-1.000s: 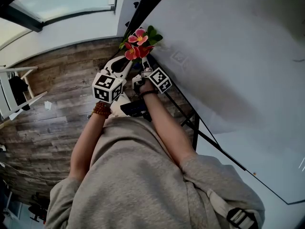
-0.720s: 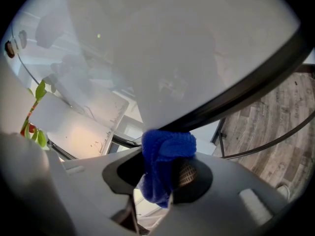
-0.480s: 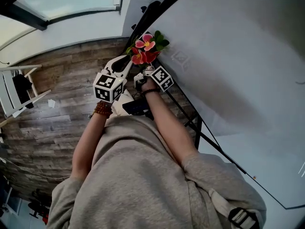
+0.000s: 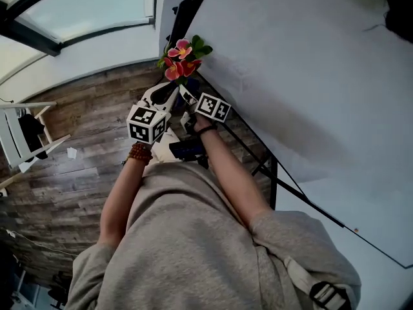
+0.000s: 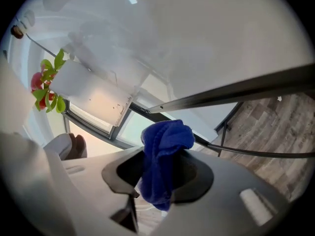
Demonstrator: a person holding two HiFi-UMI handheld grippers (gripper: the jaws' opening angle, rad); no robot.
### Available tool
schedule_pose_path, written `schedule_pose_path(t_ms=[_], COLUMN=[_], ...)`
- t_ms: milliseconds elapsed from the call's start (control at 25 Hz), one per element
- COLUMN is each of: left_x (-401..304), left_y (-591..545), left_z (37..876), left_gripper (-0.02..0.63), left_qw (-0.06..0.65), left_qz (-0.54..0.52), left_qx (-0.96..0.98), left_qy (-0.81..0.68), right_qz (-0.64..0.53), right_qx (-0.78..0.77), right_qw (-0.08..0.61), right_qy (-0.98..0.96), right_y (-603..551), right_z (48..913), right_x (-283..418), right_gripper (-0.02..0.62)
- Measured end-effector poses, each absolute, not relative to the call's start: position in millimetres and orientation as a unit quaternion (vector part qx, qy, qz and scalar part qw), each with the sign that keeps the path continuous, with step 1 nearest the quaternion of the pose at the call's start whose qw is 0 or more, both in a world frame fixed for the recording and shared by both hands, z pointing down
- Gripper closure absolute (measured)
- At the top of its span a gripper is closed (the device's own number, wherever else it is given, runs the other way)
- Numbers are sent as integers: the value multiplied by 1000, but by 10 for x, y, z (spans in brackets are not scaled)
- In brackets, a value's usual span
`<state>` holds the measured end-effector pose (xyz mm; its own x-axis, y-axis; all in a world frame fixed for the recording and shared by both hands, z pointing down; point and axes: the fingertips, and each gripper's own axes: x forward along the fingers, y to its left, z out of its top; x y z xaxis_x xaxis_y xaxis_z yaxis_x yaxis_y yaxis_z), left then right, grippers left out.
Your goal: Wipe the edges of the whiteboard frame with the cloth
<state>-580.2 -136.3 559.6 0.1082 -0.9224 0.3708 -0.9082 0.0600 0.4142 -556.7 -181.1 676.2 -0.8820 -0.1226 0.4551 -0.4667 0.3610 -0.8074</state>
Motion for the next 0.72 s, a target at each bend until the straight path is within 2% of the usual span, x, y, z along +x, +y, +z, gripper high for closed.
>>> schedule_pose_path(t_ms=[280, 440, 720], left_x=[-5306, -4994, -4423], left_y=[-1231, -1180, -1080], left_z=[5535, 5417, 5201], left_gripper=[537, 537, 537], left_qw=[278, 255, 217], left_qz=[-6, 3, 7], left_qx=[703, 718, 740], left_qy=[-655, -648, -637], right_qz=[492, 454, 322], right_qx=[189, 189, 172], right_qw=[201, 172, 116], right_qy=[-826, -854, -924], right_y=[-1632, -1650, -1557], right_z=[6731, 6517, 5862], right_x=[-5017, -4738, -4303], right_gripper=[440, 440, 439])
